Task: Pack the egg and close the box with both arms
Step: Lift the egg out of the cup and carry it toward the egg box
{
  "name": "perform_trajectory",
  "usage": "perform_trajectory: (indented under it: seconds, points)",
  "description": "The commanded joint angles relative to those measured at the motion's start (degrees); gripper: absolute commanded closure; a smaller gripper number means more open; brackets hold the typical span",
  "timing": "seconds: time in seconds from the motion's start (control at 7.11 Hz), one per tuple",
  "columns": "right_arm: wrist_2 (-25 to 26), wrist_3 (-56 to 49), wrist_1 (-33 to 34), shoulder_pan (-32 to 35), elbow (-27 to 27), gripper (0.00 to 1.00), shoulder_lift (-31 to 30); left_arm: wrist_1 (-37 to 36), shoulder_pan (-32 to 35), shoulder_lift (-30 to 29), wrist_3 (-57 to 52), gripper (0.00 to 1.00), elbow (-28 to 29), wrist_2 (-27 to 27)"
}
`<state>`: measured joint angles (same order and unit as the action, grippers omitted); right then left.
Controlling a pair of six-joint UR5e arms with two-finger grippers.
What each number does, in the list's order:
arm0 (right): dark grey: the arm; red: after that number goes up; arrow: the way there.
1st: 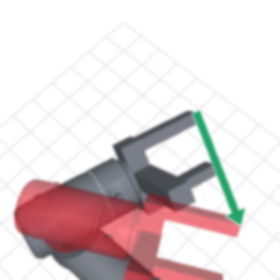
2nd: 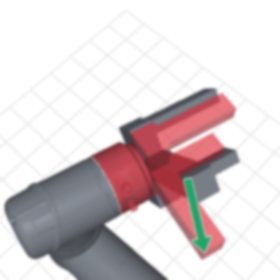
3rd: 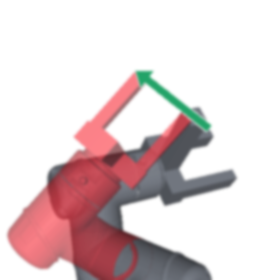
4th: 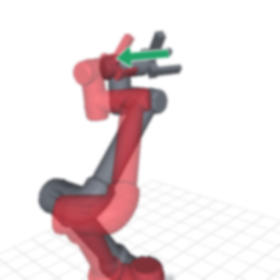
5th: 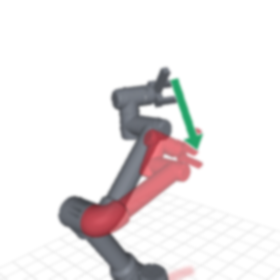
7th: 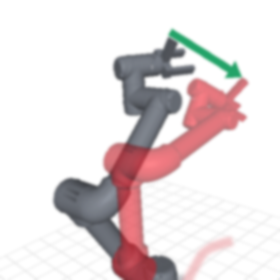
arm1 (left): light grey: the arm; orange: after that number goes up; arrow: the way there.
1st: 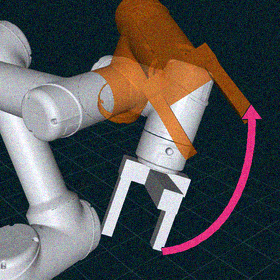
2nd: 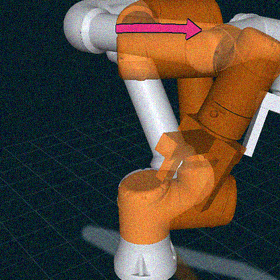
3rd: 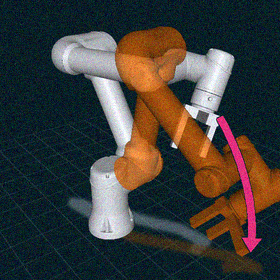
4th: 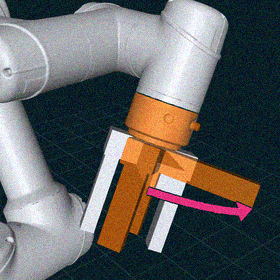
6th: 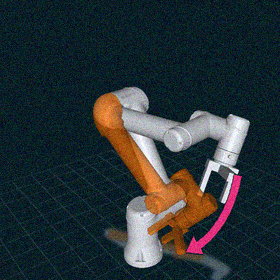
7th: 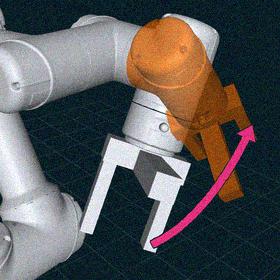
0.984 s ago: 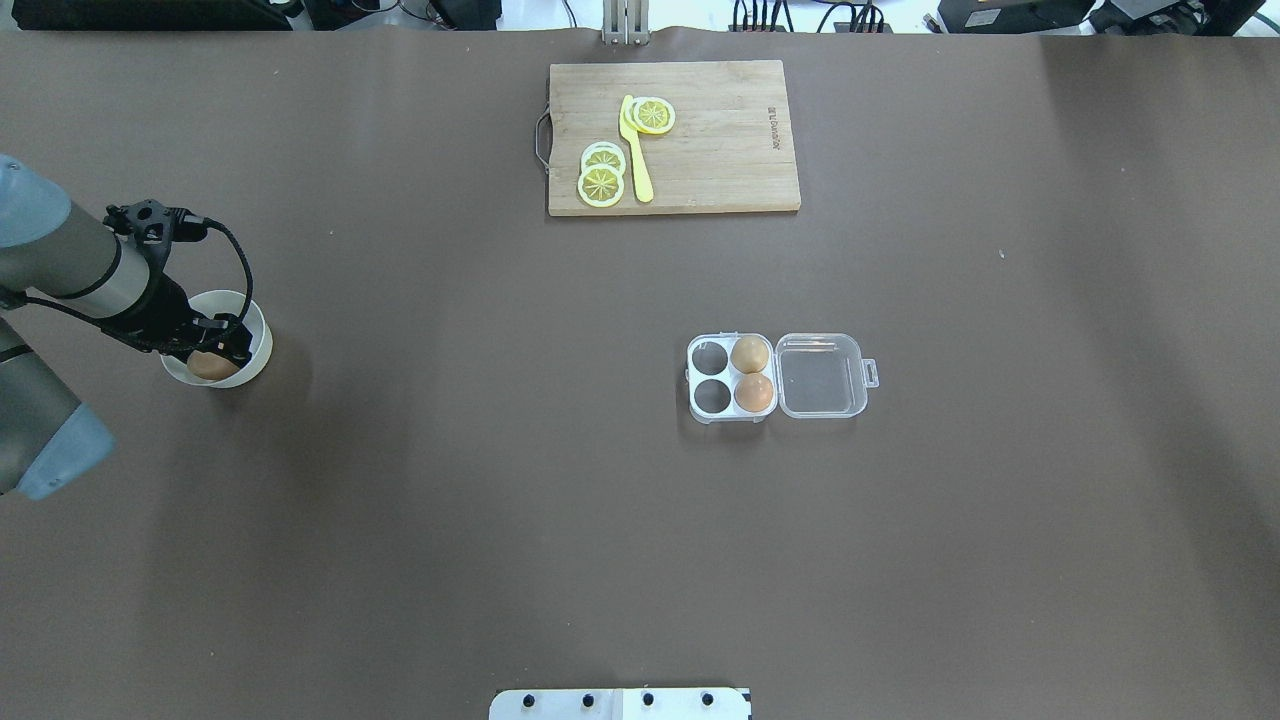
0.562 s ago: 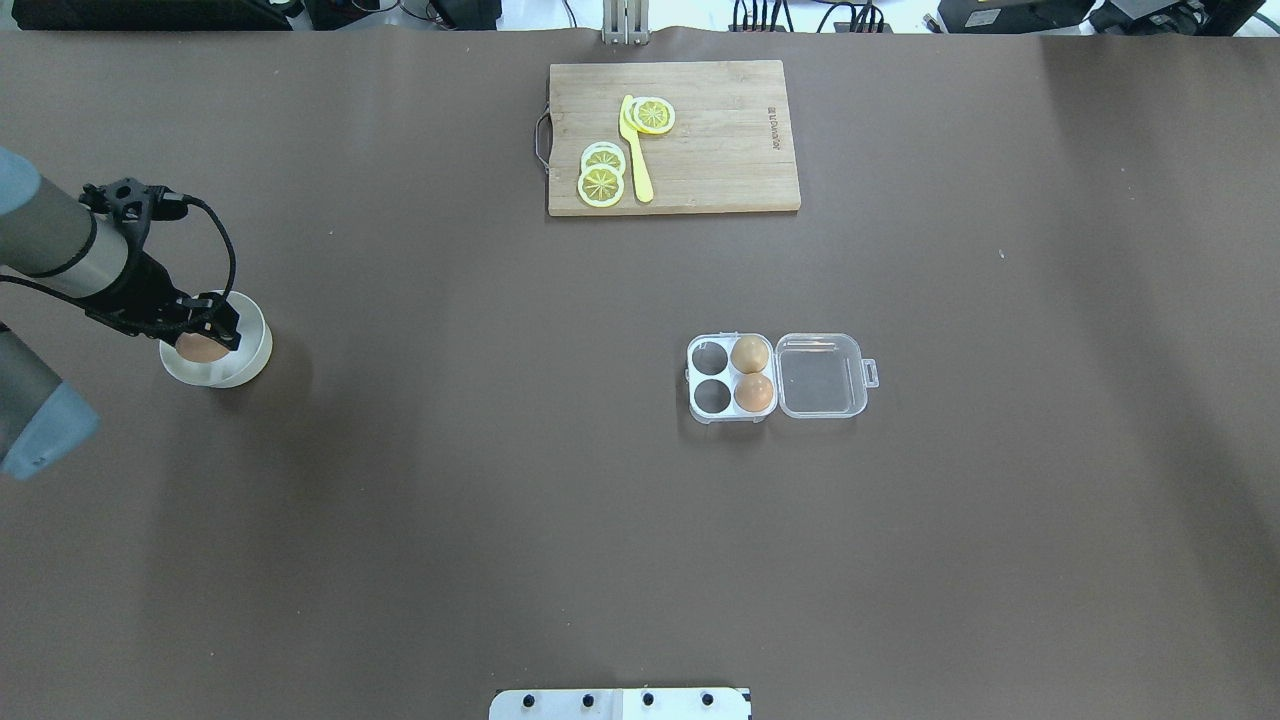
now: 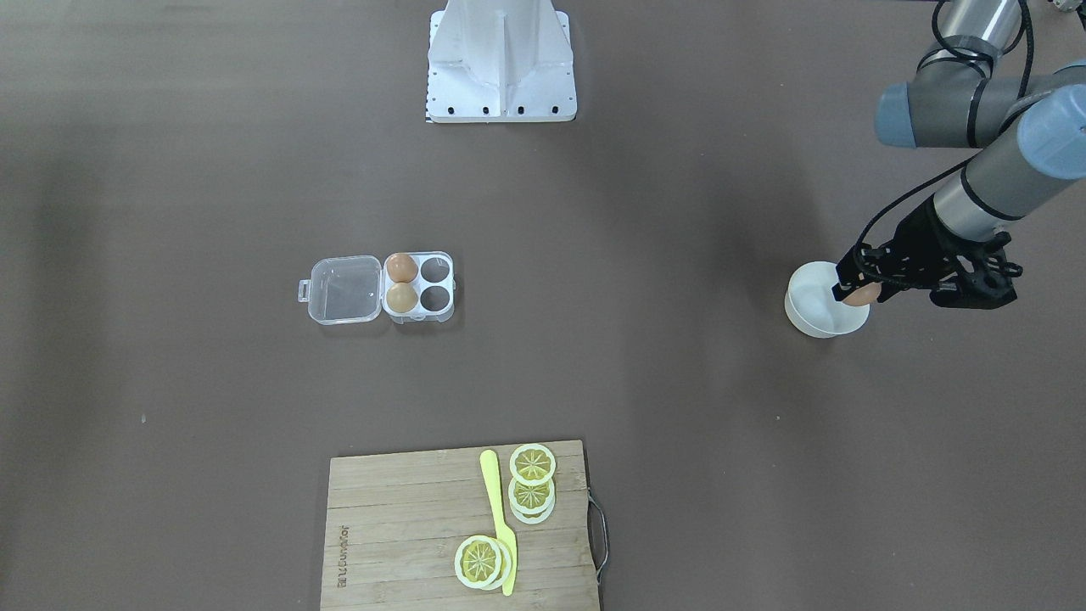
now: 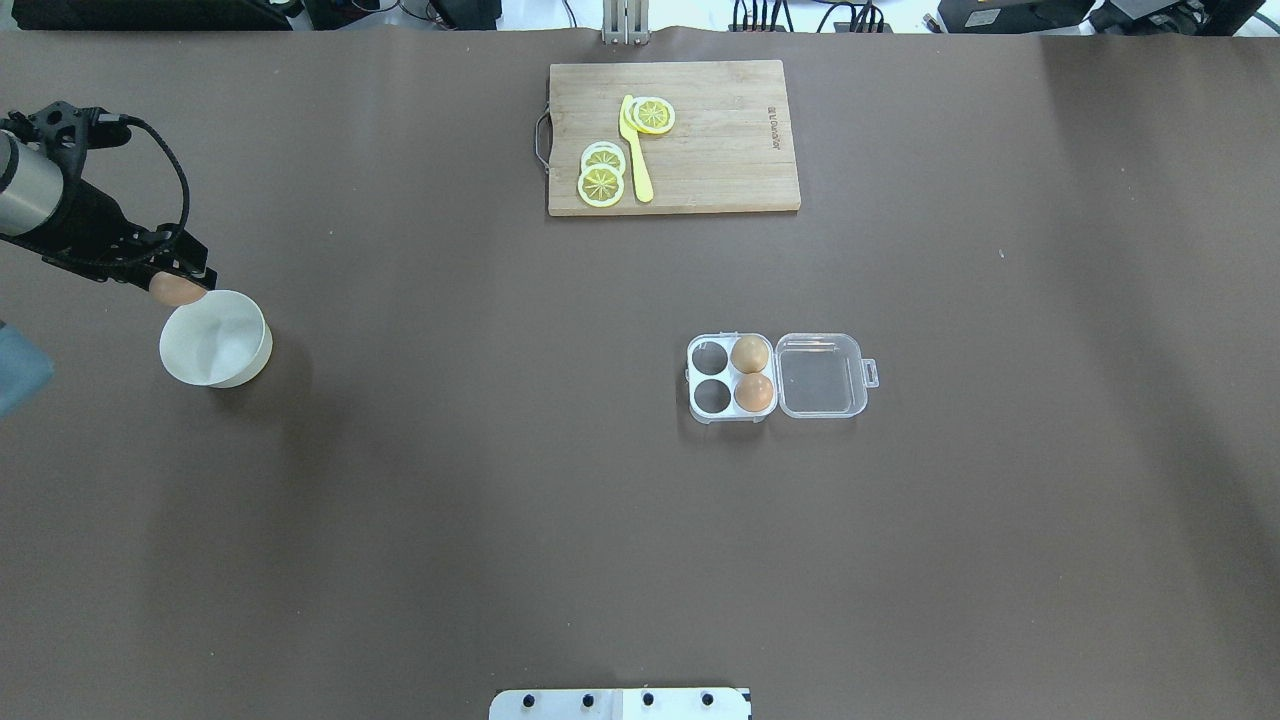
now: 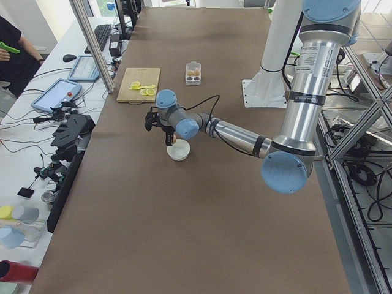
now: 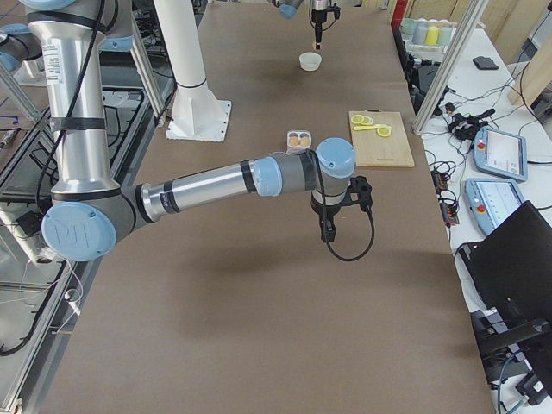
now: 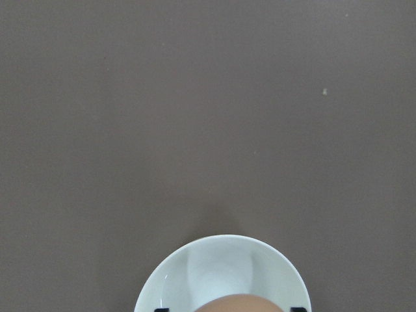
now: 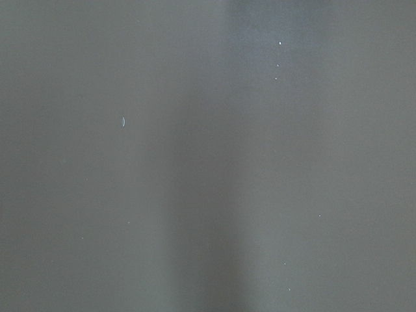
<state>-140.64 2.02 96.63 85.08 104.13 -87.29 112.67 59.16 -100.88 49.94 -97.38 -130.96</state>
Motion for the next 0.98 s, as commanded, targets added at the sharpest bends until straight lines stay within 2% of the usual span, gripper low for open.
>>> perform_trajectory:
  seconds: [0.0, 0.28, 0.42, 0.56, 0.84]
  points:
    - [0.0, 0.1, 0.1, -0.1, 0.1, 0.00, 0.0, 0.4, -0.4, -8.7, 13.7, 1.00, 0.3, -0.1]
    - [0.0, 0.0, 0.1, 0.0, 0.0, 0.00, 0.4, 1.2, -4.2, -13.9, 25.6, 1.00, -0.2, 0.4]
    - [-0.1, 0.0, 0.1, 0.0, 0.0, 0.00, 0.3, 6.3, -9.0, -14.2, 28.0, 1.00, 0.9, 3.0]
    - [-0.5, 0.0, 0.1, -0.1, 0.0, 0.00, 0.3, 10.7, -13.9, -15.9, 35.0, 1.00, 1.3, 10.0]
    - [-0.8, 0.1, 0.1, 0.0, 0.0, 0.00, 0.2, 11.3, -20.2, -21.2, 42.8, 1.00, 1.9, 16.5]
